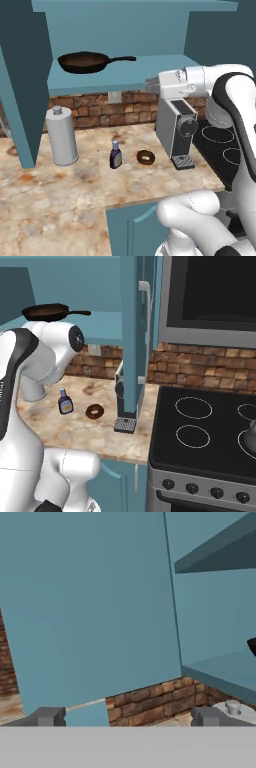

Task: Pick the pan from the cabinet and place it on the stove. Then turn on the stove burner for the pan.

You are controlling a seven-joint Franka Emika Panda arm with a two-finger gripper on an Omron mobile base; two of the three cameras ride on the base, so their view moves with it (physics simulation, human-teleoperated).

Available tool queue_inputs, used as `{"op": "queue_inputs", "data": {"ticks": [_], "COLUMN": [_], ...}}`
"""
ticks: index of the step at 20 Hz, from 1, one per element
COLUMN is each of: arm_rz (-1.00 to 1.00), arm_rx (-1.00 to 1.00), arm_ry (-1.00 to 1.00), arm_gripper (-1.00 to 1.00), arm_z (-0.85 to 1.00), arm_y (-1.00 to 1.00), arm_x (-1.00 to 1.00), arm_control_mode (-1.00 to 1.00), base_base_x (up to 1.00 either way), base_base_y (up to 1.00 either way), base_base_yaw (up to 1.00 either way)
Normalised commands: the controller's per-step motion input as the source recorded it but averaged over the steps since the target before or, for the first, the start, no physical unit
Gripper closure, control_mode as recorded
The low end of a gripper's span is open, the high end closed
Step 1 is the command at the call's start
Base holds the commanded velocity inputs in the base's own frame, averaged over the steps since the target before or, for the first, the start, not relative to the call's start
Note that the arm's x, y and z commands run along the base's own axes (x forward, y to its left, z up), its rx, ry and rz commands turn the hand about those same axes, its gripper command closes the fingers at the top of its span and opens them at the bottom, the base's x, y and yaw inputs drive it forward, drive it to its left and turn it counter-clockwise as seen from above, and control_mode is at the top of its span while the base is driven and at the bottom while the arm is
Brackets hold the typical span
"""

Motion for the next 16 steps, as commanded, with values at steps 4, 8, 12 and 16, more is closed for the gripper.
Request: {"op": "queue_inputs", "data": {"ticks": [4, 8, 12, 16], "arm_rz": [0.00, 0.00, -0.01, -0.02], "arm_rx": [0.00, -0.02, -0.12, -0.11], "arm_ry": [-0.05, -0.06, -0.21, -0.15], "arm_gripper": [-1.00, -1.00, -1.00, -1.00], "arm_z": [0.01, 0.00, 0.25, 0.20], "arm_y": [-0.43, -0.31, 0.00, -0.02], "arm_x": [0.40, 0.29, 0.03, 0.03], "arm_control_mode": [-1.00, -1.00, -1.00, -1.00], "base_base_x": [0.00, 0.00, 0.00, 0.00], "base_base_y": [0.00, 0.00, 0.00, 0.00], "base_base_yaw": [0.00, 0.00, 0.00, 0.00]}}
